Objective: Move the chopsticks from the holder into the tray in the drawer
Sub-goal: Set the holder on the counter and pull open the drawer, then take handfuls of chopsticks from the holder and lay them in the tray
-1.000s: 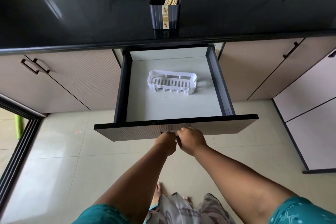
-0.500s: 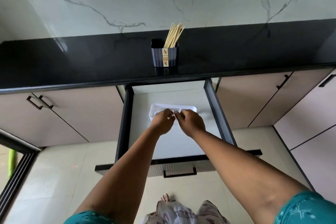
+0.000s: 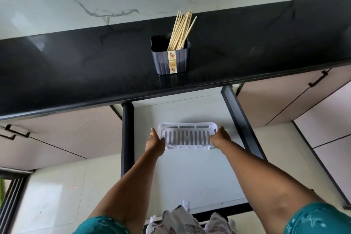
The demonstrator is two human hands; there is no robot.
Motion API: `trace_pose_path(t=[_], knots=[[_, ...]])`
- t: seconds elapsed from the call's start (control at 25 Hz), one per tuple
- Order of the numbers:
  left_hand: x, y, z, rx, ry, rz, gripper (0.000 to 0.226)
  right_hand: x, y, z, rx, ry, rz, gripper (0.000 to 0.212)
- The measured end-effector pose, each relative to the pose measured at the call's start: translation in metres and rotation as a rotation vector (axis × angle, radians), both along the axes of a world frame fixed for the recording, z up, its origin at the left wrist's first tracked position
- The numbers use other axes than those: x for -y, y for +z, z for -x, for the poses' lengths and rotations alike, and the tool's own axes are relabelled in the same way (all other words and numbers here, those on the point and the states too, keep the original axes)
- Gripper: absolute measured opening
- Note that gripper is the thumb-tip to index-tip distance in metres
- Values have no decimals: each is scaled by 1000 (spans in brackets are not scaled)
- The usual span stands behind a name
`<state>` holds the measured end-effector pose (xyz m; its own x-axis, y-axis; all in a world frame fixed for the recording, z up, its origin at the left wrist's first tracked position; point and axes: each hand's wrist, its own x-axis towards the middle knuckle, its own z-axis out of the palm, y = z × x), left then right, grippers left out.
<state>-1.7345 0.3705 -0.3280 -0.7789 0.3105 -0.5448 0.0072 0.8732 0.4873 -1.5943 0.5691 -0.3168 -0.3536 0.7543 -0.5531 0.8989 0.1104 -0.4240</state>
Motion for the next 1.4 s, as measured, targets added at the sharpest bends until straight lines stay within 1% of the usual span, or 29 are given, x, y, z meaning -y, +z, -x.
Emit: trace_pose_path(t=[0.08, 0.16, 0.2, 0.24, 0.32, 0.48, 0.6, 0.64, 0.68, 0.72, 0.76, 0.8, 0.84, 0.92, 1.0, 1.08, 1.12, 1.2, 1.32, 1.4], knots=[[-1, -9, 1, 14, 83, 13, 55, 4, -13, -1, 23, -31, 21, 55], [-1, -15, 0, -24, 142, 18, 27, 4, -22, -1, 9, -47, -15, 56], [2, -17, -2, -36, 155, 25, 17, 2, -25, -2, -3, -47, -33, 54], [5, -18, -3, -40, 155, 43, 14, -1, -27, -1, -10, -42, -46, 53], [12, -17, -10, -25, 161, 66, 14, -6, -28, -1, -6, -16, -49, 52], [22, -15, -21, -22, 177, 58, 19, -2, -27, -4, 15, 32, -30, 49], [23, -10, -24, -12, 151, 49, 16, -1, -25, -8, 17, 35, -24, 50], [22, -7, -25, -17, 154, 52, 20, 0, -21, -9, 32, 28, -33, 49], [20, -3, -25, -40, 150, 60, 35, 1, -16, -9, 64, 21, -68, 47], [17, 3, -24, -90, 132, 62, 53, 1, -10, -7, 90, 12, -131, 45], [12, 13, -22, -183, 97, 39, 63, 1, -1, -3, 84, 7, -211, 42], [4, 25, -18, -309, 45, -3, 64, -1, 11, 4, 35, 9, -285, 37], [-7, 43, -12, -443, -22, -59, 61, -5, 26, 16, -59, 4, -337, 33], [-38, 83, 4, -663, -175, -207, 50, -14, 65, 49, -300, -35, -359, 25], [-76, 129, 24, -808, -283, -337, 42, -25, 111, 89, -471, -56, -364, 17], [-113, 172, 48, -896, -327, -394, 36, -38, 153, 129, -554, -41, -378, 13], [-129, 191, 62, -898, -332, -404, 35, -47, 171, 149, -578, -39, -367, 13], [-158, 216, 93, -835, -307, -394, 34, -67, 196, 185, -596, -45, -302, 18], [-191, 226, 138, -710, -250, -316, 32, -95, 210, 226, -553, -18, -213, 44], [-206, 223, 157, -626, -219, -301, 31, -108, 209, 245, -453, 29, -239, 59]])
